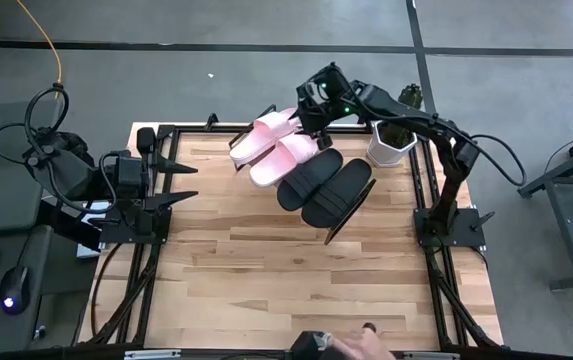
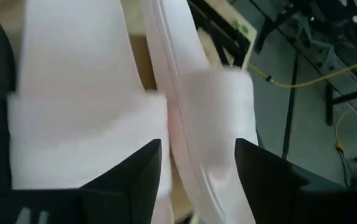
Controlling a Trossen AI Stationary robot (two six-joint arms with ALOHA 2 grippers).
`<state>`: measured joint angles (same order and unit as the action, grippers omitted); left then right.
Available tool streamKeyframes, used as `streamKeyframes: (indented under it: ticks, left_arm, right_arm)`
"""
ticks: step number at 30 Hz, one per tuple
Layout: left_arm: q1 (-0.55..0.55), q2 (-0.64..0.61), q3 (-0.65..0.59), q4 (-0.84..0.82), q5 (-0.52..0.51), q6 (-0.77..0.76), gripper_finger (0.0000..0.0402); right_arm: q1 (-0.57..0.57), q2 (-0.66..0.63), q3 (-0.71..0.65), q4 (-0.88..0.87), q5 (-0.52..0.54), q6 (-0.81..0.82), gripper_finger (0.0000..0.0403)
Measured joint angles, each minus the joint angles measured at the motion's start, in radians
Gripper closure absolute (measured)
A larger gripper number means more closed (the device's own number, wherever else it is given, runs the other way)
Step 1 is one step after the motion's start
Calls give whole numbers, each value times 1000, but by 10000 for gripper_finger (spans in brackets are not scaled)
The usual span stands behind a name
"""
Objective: Pick and place slides into the shelf
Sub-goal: Put the pink slipper on the shelf
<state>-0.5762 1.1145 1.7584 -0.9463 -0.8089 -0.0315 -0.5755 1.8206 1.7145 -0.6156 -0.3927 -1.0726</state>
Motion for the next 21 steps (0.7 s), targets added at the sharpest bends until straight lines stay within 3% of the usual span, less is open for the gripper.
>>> streamKeyframes:
  ticks: [4,9,15,21]
  left_arm:
    - [0,0,0,-1,1,0,222]
    - [0,0,0,-8,4,0,222]
    - [0,0,0,-8,5,0,222]
    - [0,0,0,-8,34,-1,222]
  right_arm:
    - [38,-3,0,32,0,45,230]
    - [80,-3,0,57,6,66,288]
    - [107,-3,0,57,147,62,385]
    - [105,-3,0,59,156,89,389]
